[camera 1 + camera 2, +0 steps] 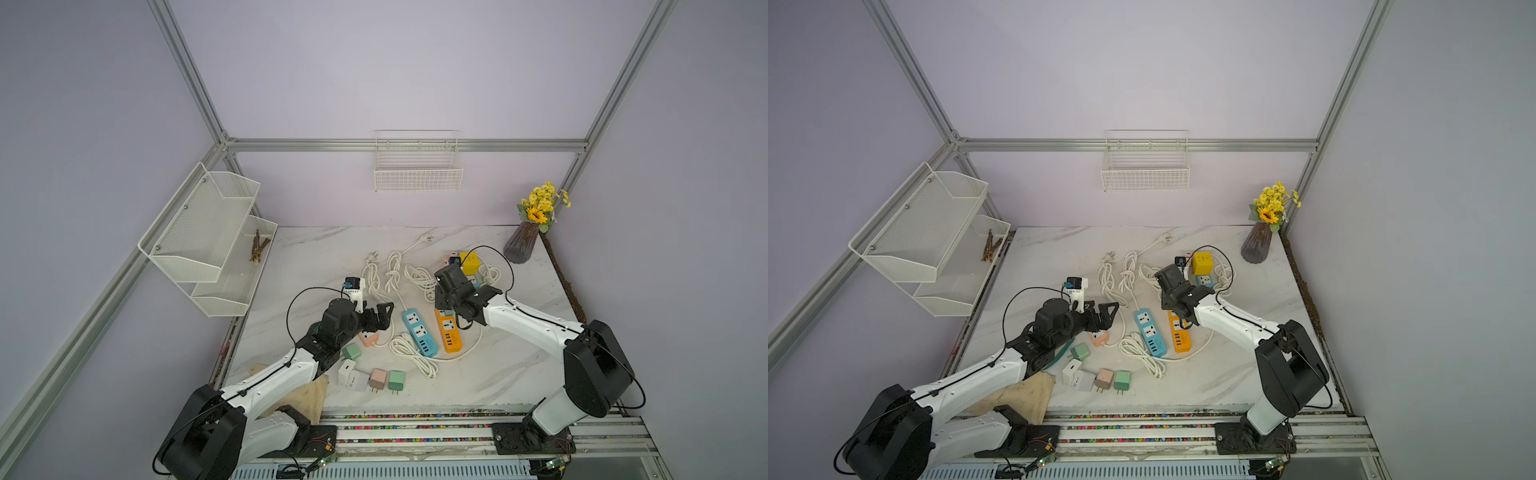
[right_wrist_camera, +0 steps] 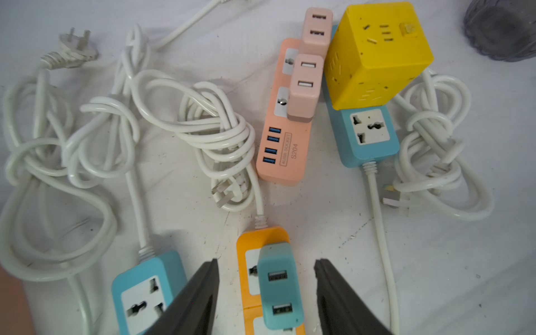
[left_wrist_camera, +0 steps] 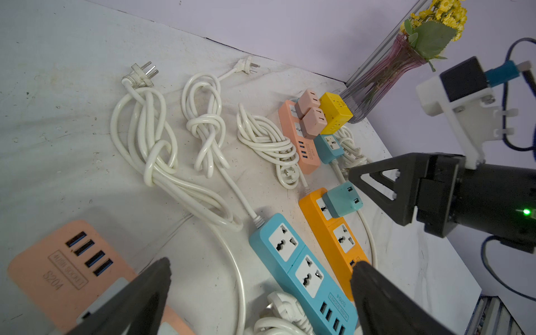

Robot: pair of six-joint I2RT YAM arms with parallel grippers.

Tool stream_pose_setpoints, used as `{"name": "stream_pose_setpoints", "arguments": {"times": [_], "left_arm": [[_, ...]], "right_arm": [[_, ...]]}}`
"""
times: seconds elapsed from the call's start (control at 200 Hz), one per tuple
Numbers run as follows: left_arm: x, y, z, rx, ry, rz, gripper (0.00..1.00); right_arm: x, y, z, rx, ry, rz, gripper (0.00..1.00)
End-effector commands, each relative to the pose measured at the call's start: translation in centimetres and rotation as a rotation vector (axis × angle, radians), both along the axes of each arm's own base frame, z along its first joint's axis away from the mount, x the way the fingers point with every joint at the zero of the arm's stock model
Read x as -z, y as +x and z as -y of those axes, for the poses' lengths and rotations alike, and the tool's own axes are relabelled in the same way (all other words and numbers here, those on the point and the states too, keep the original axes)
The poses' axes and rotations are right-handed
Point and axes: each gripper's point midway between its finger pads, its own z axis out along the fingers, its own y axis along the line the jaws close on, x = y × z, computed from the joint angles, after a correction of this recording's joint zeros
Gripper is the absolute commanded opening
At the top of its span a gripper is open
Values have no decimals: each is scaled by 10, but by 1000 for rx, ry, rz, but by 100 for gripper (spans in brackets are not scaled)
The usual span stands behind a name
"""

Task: Pull the plug off the socket
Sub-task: Remove the plug from the socket.

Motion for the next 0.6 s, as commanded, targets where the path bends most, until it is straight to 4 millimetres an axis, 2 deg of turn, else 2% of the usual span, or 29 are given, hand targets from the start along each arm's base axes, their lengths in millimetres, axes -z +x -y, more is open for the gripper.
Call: {"name": "stream_pose_setpoints", "arguments": {"times": [0.0,0.225,0.325,0.43,0.595], "left_arm": [[-27,9,7,10,-59,55,100],[-17,11,14,33,-64,26,100],[-14,12,21,67,-76,14,100],[-11,9,36,145,-102,1,100],[-12,0,70,322,-207,-49,100]], "right_arm": [[6,-1,17,22,-89,-49,56],[39,9,6,-29,-35,-139,42],[40,9,5,-35,-34,-143,40],[40,8,7,-33,-36,-142,38],[44,5,8,-34,-31,-155,34]]}}
